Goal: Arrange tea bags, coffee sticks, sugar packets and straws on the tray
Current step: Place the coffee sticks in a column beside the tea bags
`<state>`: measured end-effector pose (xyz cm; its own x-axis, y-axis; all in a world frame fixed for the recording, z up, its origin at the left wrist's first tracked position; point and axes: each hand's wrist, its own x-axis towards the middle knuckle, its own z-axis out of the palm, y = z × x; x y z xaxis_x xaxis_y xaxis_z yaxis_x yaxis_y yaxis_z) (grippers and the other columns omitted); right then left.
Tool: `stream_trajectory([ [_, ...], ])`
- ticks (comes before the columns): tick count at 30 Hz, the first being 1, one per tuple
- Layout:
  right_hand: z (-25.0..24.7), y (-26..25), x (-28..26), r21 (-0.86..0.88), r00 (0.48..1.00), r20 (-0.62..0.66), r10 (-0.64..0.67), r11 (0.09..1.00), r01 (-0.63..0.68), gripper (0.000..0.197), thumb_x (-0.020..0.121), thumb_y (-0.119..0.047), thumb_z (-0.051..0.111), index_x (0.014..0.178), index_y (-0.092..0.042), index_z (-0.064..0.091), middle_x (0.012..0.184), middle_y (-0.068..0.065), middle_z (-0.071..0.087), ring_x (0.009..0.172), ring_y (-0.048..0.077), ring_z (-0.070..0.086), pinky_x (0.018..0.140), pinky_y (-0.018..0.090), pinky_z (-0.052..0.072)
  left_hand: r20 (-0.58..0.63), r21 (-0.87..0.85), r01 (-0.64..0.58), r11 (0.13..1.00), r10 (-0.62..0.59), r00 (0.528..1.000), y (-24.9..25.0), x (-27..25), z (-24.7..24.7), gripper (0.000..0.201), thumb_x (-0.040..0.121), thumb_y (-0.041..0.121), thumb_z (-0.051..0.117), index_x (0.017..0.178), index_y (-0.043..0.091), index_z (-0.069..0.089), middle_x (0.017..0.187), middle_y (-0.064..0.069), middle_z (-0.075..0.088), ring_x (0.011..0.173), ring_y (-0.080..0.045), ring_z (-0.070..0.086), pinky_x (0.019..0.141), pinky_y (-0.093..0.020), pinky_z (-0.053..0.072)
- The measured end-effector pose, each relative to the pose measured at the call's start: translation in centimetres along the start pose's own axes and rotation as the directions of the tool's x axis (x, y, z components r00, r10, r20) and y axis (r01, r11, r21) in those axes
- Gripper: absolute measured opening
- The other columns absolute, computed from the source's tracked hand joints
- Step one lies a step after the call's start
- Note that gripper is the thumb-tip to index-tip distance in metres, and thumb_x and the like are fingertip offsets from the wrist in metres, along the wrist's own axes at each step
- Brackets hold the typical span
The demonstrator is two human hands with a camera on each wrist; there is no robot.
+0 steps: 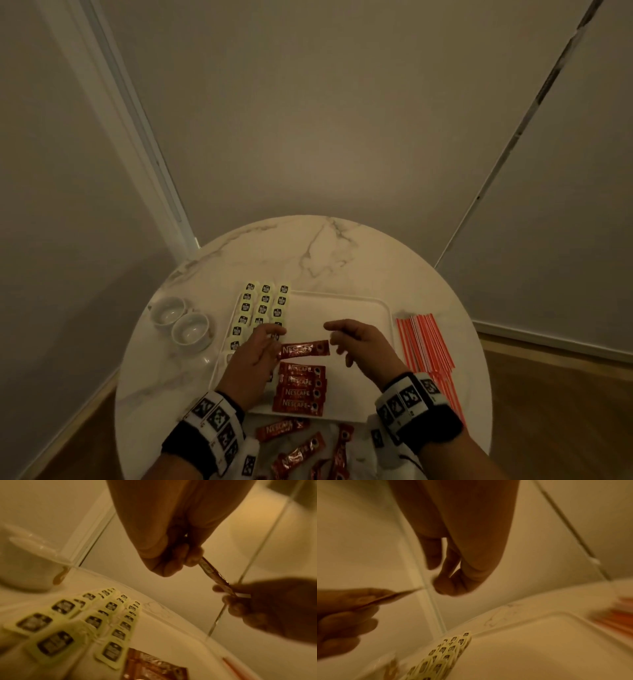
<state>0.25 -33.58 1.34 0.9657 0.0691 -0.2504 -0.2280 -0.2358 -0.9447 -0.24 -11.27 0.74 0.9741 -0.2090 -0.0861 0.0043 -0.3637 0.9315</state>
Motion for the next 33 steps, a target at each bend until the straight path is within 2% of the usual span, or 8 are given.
stream_trajectory([
  [4, 1.3, -1.3, 1.4, -0.347, 0.958, 0.285, -0.026, 0.929, 0.129, 0.027, 0.089, -0.029, 0.065, 0.116, -0.03, 0.067, 0.093, -0.018, 0.063, 0.088, -0.002, 0.058, 0.077, 0.013, 0.044, 0.06, 0.089, -0.01, 0.996, 0.004, 0.998, -1.0, 0.7, 0.0, 0.015, 0.101, 0.023, 0.037, 0.105, 0.032, 0.048, 0.071, -0.01, 0.059, 0.058, -0.027, 0.054, 0.058, -0.037, 0.049],
  [8, 1.6, -1.9, 3.0, -0.265, 0.915, 0.397, 0.064, 0.963, 0.048, 0.025, 0.09, -0.016, 0.064, 0.115, -0.017, 0.07, 0.09, -0.01, 0.07, 0.08, -0.001, 0.063, 0.076, 0.013, 0.048, 0.001, 0.004, 0.061, 0.998, -0.061, 0.998, -1.7, 1.2, -0.3, 0.015, 0.1, 0.019, 0.038, 0.101, 0.027, 0.051, 0.067, 0.001, 0.053, 0.055, -0.003, 0.049, 0.055, -0.026, 0.046],
  [12, 1.7, -1.4, 4.3, -0.287, 0.893, 0.434, 0.117, 0.958, 0.013, 0.02, 0.09, -0.014, 0.063, 0.107, -0.013, 0.073, 0.082, -0.007, 0.069, 0.068, -0.002, 0.058, 0.068, 0.013, 0.046, 0.029, -0.023, 0.096, 0.995, -0.095, 0.995, -2.5, 1.4, -0.5, 0.014, 0.099, 0.023, 0.042, 0.105, 0.033, 0.049, 0.073, -0.003, 0.061, 0.062, -0.012, 0.056, 0.059, -0.027, 0.049],
  [15, 1.8, -0.4, 5.9, -0.358, 0.925, 0.35, 0.148, 0.934, -0.014, 0.016, 0.086, -0.013, 0.067, 0.1, -0.01, 0.074, 0.078, -0.008, 0.067, 0.067, 0.0, 0.057, 0.068, 0.016, 0.047, 0.013, 0.02, 0.128, 0.992, -0.129, 0.992, -3.2, 1.5, -0.9, 0.02, 0.1, 0.024, 0.043, 0.114, 0.038, 0.044, 0.082, -0.013, 0.065, 0.069, -0.023, 0.061, 0.067, -0.032, 0.051],
  [18, 2.1, 2.0, 7.5, -0.464, 0.971, 0.137, 0.198, 0.879, -0.114, 0.015, 0.082, -0.011, 0.07, 0.096, -0.011, 0.074, 0.086, -0.001, 0.069, 0.08, 0.01, 0.061, 0.077, 0.025, 0.051, 0.023, 0.07, 0.123, 0.99, -0.125, 0.992, -4.2, 1.0, -1.4, 0.021, 0.097, 0.028, 0.048, 0.115, 0.039, 0.047, 0.086, -0.019, 0.064, 0.077, -0.02, 0.063, 0.078, -0.035, 0.053],
  [20, 2.6, 3.6, 8.3, -0.509, 0.969, 0.061, 0.239, 0.843, -0.176, 0.014, 0.081, -0.011, 0.07, 0.095, -0.012, 0.074, 0.097, 0.004, 0.072, 0.088, 0.013, 0.062, 0.078, 0.024, 0.05, 0.03, 0.117, 0.128, 0.985, -0.132, 0.991, -4.5, 0.5, -1.5, 0.017, 0.096, 0.024, 0.051, 0.109, 0.036, 0.053, 0.077, -0.016, 0.061, 0.069, -0.015, 0.06, 0.074, -0.029, 0.053],
  [24, 3.8, 5.6, 9.1, -0.551, 0.965, 0.016, 0.261, 0.808, -0.21, 0.014, 0.083, -0.012, 0.068, 0.096, -0.016, 0.072, 0.105, 0.001, 0.069, 0.098, 0.016, 0.062, 0.084, 0.025, 0.05, 0.053, 0.142, 0.125, 0.982, -0.134, 0.99, -4.8, -0.6, -1.4, 0.016, 0.096, 0.016, 0.051, 0.104, 0.026, 0.06, 0.065, -0.005, 0.05, 0.051, 0.001, 0.046, 0.055, -0.008, 0.04],
  [33, 5.5, 6.1, 9.5, -0.681, 0.971, 0.041, 0.237, 0.717, -0.147, 0.024, 0.085, -0.013, 0.054, 0.087, -0.027, 0.073, 0.103, 0.002, 0.068, 0.094, 0.02, 0.064, 0.084, 0.035, 0.056, 0.123, 0.259, 0.138, 0.956, -0.175, 0.977, -6.1, -1.1, -1.5, 0.016, 0.095, 0.021, 0.053, 0.096, 0.036, 0.06, 0.075, -0.007, 0.059, 0.063, -0.006, 0.051, 0.062, -0.018, 0.041],
])
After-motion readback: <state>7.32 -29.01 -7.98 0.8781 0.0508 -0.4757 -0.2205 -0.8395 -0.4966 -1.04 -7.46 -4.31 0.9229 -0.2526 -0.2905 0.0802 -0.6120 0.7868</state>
